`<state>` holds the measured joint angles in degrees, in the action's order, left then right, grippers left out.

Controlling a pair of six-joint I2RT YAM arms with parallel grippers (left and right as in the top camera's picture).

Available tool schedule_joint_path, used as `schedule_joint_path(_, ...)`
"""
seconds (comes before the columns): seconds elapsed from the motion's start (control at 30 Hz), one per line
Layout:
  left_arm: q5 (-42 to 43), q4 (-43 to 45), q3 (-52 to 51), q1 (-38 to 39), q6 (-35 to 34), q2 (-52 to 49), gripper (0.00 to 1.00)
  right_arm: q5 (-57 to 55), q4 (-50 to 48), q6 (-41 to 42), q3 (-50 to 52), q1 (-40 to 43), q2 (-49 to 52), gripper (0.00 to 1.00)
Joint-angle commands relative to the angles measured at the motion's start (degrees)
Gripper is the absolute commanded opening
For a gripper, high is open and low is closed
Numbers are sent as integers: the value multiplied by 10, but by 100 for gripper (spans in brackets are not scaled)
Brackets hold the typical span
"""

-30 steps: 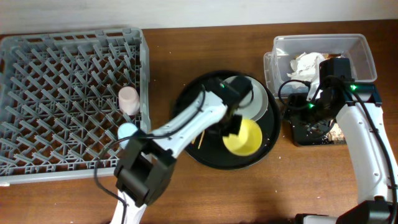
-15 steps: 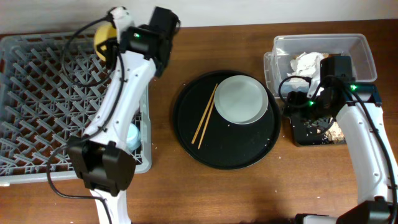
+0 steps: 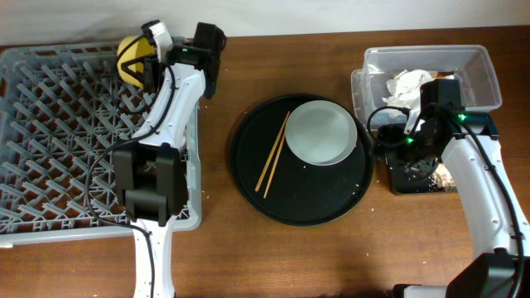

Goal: Sort waste into correct bins and load items into the dishwasher rack
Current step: 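Set the yellow bowl into the back of the rack with the left gripper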

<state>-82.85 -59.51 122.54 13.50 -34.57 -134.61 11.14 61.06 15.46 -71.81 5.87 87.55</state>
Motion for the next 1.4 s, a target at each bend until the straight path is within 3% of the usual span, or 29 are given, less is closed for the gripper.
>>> schedule_joint_path(0.0, 12, 40, 0, -7, 4, -11, 1, -9, -3, -2, 3, 2, 4, 99)
schedule_joint_path(0.17, 29, 103, 0, -7, 87, -47, 1, -9, -12, -2, 3, 2, 4, 98)
schedule_joint_path(0.63, 21, 111, 0, 20, 94, -63, 1, -9, -20, -2, 3, 2, 4, 98)
schedule_joint_path(0.7, 21, 111, 0, 26, 94, -63, 6, -9, -20, -2, 3, 2, 4, 98)
schedule_joint_path(0.73, 21, 110, 0, 29, 94, -63, 14, -9, -20, -2, 3, 2, 4, 98)
schedule_joint_path(0.77, 21, 109, 0, 31, 94, -63, 37, -9, -20, -2, 3, 2, 4, 98)
schedule_joint_path(0.83, 21, 109, 0, 32, 109, -63, 52, -9, -20, -2, 3, 2, 4, 98)
schedule_joint_path(0.93, 20, 109, 0, 47, 165, -63, 58, -9, -20, -2, 3, 2, 4, 98)
schedule_joint_path(0.97, 21, 109, 0, 53, 165, -63, 65, -9, -20, -2, 3, 2, 4, 98)
schedule_joint_path(1.03, 24, 111, 0, 63, 165, -63, 97, -9, -19, -2, 3, 2, 4, 98)
schedule_joint_path(1.17, 73, 111, 0, 83, 210, -52, 99, -9, -20, -2, 3, 2, 4, 99)
schedule_joint_path(1.27, 157, 111, 2, 97, 210, -22, 99, -9, -20, -2, 3, 2, 4, 98)
schedule_joint_path(1.37, 426, 78, 2, 115, 253, 37, 99, -9, -20, -2, 3, 2, 4, 98)
